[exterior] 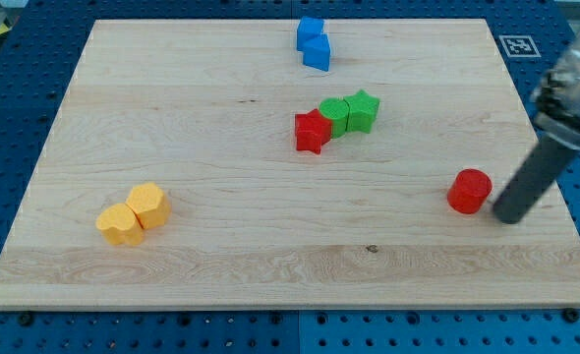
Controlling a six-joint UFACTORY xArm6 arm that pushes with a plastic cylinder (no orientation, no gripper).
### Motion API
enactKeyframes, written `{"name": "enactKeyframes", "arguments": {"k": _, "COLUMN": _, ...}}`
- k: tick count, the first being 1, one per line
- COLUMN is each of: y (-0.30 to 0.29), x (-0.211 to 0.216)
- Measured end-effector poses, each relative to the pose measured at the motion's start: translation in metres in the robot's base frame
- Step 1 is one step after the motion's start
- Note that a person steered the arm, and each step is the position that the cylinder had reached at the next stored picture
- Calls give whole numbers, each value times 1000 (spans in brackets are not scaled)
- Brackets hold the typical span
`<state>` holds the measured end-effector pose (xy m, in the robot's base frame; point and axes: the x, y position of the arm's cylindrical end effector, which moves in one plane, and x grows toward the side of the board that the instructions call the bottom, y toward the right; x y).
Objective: Move the red circle towards the center of the board
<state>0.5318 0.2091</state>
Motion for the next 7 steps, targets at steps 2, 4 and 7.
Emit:
{"name": "enactKeyframes", "arguments": {"k": 2, "y": -44, "x": -40}}
{"name": "enactKeyframes", "arguments": {"k": 4, "y": -20, "x": -56}}
{"name": "enactKeyframes", "arguments": {"k": 7, "y": -83, "x": -76}}
